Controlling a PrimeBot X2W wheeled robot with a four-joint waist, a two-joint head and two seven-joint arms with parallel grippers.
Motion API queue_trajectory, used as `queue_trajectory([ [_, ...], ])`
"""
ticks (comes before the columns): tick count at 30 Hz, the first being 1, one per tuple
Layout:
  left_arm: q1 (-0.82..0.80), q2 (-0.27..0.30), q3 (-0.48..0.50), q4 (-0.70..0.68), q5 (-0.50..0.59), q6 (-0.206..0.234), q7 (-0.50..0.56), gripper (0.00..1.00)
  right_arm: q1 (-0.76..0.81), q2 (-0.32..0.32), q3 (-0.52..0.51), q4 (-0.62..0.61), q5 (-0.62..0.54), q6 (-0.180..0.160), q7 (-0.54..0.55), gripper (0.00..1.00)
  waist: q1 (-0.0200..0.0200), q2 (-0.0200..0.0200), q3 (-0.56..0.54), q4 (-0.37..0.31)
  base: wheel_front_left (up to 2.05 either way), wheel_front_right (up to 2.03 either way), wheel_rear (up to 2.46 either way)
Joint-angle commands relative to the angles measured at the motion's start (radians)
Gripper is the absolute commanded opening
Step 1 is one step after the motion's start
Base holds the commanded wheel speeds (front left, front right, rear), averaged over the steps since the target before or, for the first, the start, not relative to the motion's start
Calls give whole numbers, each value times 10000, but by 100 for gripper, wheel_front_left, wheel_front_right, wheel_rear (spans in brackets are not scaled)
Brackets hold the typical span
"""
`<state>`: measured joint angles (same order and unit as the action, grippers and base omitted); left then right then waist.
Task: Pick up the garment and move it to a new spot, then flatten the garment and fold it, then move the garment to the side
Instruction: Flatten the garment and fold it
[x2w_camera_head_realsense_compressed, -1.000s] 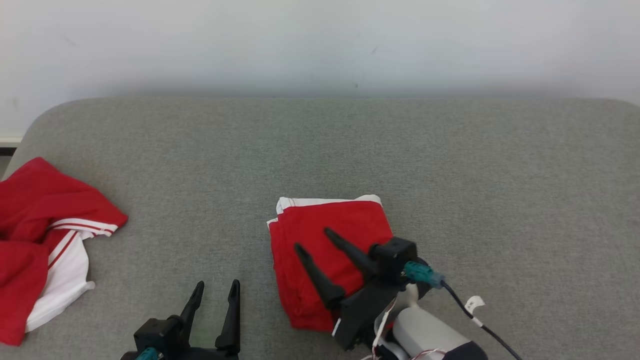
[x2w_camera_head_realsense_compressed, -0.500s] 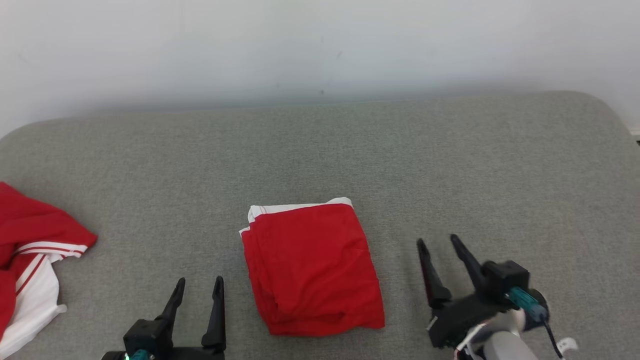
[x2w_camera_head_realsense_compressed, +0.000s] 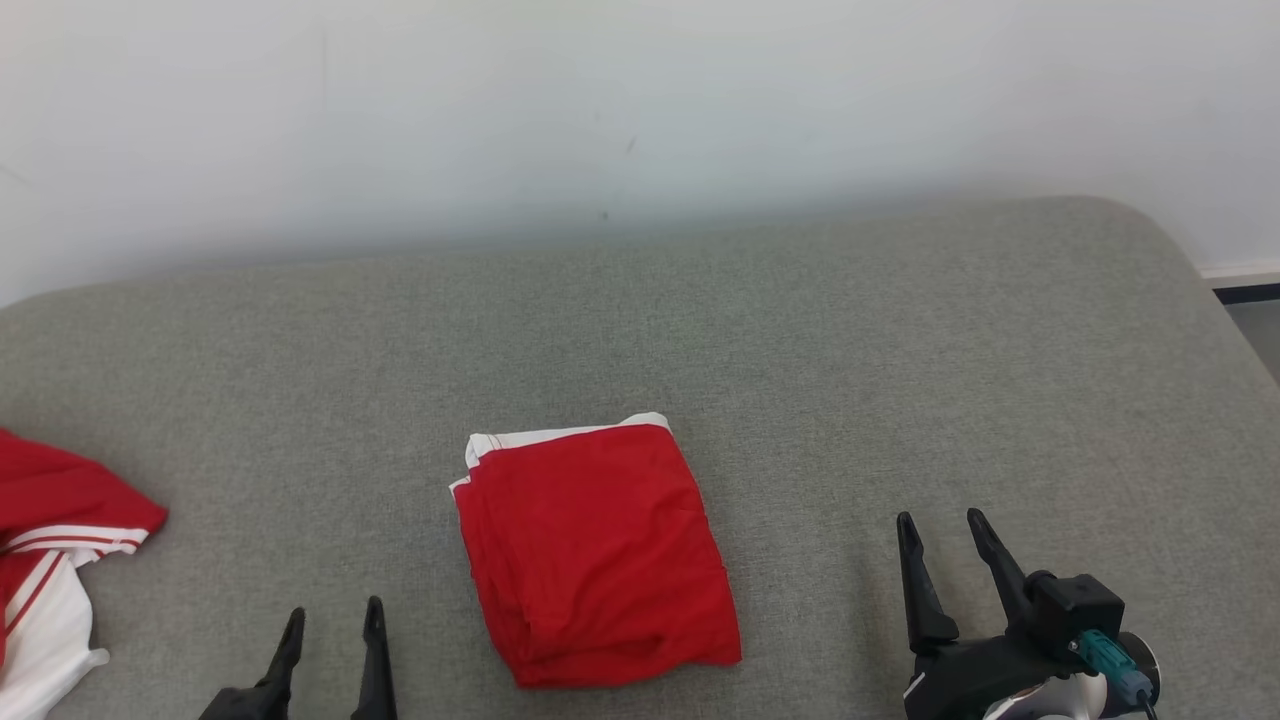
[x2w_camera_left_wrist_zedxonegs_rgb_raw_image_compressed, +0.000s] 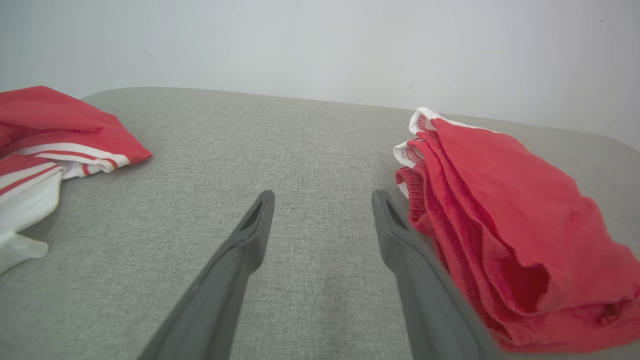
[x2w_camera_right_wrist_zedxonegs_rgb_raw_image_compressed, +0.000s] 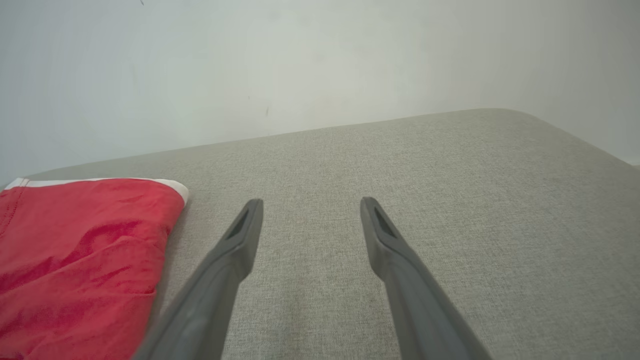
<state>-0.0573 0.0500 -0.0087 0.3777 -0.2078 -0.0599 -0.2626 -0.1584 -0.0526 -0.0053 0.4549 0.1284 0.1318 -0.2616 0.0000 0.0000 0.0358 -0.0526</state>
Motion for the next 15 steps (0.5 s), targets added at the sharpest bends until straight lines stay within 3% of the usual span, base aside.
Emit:
queue_trajectory([
  [1, 199, 7, 129, -66, 122, 67, -33, 100, 170, 21, 65, -153, 88, -18, -45, 100, 0, 0, -109, -104, 0, 0, 0],
  [15, 1030, 4, 655, -490, 325, 114, -32, 100, 850, 24, 467, -453, 374, -18, -46, 100, 0, 0, -431, -184, 0, 0, 0],
])
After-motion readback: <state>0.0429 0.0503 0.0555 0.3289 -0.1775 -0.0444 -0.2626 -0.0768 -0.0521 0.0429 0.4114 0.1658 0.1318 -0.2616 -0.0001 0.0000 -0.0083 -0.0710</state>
